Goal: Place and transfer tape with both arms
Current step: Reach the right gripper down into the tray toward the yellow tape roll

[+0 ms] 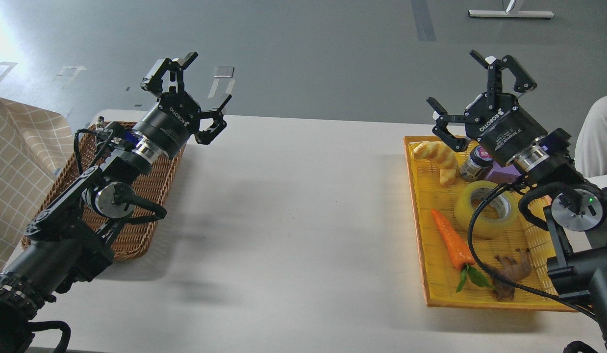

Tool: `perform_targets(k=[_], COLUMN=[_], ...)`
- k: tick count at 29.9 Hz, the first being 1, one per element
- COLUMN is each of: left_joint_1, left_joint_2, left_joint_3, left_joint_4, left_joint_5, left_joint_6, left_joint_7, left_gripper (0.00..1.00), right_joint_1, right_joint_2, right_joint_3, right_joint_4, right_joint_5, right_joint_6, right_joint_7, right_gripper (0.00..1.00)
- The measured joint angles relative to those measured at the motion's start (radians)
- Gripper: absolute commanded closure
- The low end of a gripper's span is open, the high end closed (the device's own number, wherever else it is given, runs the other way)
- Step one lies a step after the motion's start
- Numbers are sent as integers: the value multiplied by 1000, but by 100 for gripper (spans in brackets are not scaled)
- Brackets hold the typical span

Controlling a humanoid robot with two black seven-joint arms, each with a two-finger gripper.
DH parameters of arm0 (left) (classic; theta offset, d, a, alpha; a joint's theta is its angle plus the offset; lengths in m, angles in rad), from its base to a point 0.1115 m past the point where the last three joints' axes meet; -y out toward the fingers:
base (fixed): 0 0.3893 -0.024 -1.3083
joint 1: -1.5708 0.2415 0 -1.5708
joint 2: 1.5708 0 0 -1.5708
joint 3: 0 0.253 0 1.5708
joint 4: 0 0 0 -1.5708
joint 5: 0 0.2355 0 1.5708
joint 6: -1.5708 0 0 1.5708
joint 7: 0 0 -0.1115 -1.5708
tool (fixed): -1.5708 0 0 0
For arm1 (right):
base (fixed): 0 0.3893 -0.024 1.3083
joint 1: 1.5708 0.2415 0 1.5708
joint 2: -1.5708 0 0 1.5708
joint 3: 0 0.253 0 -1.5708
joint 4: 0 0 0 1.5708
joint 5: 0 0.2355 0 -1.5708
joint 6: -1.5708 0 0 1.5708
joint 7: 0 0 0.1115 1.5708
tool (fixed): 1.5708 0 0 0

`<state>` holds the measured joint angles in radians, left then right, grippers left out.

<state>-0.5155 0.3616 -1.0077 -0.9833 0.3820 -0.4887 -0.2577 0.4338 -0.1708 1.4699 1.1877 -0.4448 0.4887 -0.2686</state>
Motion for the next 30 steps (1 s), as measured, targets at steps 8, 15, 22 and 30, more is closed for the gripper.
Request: perform_targets(k=[8, 15, 22, 30], left_joint_1=[-4, -5, -5, -6], left_joint_2=[-4, -4, -4, -2], left_joint_3=[1, 3, 3, 3], left_joint_4=[0, 0, 0, 0], left_joint_5=[2, 2, 2, 2], left_joint_6=[0, 0, 0, 0], left_joint_7=[1, 2, 2, 2], left_gripper=[0, 0, 0, 0], right_joint_1=[7, 29, 41, 28], right_joint_2=[-156, -374, -472, -564], right_joint_3=[-130, -255, -276, -335], right_joint_4=[17, 126, 179, 228], right_joint_5=[-55, -220, -561, -773], right_joint_6=[0, 0, 0, 0], right_joint_7=[0, 0, 2, 2], right_gripper=[3, 4, 3, 2])
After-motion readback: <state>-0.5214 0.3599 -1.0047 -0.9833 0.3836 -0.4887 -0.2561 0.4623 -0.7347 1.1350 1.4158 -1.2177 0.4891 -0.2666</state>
